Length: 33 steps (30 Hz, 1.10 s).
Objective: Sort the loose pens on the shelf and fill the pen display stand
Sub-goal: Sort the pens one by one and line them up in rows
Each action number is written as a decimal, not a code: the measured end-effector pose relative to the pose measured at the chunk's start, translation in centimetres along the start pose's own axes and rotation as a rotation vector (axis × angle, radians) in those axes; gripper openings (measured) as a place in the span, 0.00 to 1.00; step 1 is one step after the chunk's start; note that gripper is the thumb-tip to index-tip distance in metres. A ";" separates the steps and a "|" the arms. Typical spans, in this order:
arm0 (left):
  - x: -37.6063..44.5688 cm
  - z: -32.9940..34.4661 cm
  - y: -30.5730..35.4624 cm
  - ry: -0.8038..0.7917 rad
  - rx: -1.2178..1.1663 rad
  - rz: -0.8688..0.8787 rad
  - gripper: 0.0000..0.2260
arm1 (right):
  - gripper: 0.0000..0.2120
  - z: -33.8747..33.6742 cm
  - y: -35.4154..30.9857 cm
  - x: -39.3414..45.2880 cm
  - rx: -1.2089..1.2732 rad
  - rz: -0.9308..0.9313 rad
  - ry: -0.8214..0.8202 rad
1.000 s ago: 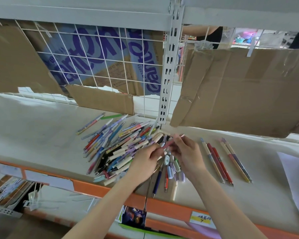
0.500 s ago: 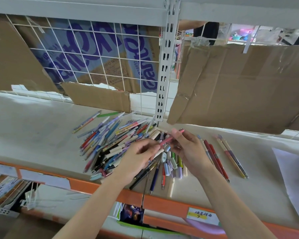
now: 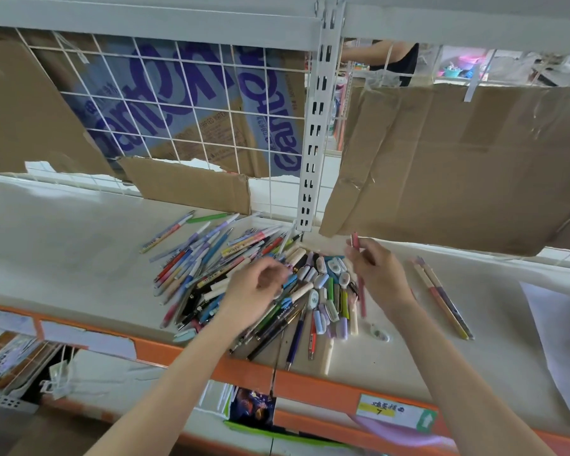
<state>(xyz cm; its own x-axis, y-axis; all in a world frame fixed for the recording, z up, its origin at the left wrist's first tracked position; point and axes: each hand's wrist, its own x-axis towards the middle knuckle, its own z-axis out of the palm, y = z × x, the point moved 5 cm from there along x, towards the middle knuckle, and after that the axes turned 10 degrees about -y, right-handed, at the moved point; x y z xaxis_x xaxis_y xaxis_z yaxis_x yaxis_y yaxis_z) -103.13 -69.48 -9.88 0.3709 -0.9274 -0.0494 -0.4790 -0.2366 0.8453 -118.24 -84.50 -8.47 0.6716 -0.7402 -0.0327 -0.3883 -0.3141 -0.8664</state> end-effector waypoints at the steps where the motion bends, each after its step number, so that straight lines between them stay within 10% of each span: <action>1: 0.3 -0.9 -0.5 0.045 0.020 -0.007 0.06 | 0.13 -0.9 0.7 0.2 -0.132 0.026 0.031; 10: 3.2 -4.4 -3.3 0.230 0.221 -0.074 0.05 | 0.18 -4.7 6.9 0.9 -0.765 0.282 0.111; 27: 8.7 -4.3 -4.2 0.190 0.702 -0.126 0.10 | 0.09 -3.2 5.6 -1.6 -0.670 0.096 0.165; 33: 8.9 -4.6 -4.7 0.158 0.722 -0.191 0.10 | 0.09 0.8 4.0 -3.0 -0.599 -0.004 -0.076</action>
<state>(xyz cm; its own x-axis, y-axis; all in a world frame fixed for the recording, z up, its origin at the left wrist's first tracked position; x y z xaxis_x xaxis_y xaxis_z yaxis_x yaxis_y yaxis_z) -93.92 -75.31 -11.89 0.5826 -0.8119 -0.0372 -0.7767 -0.5696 0.2689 -121.29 -83.05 -12.23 0.7087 -0.7004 -0.0846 -0.6584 -0.6136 -0.4360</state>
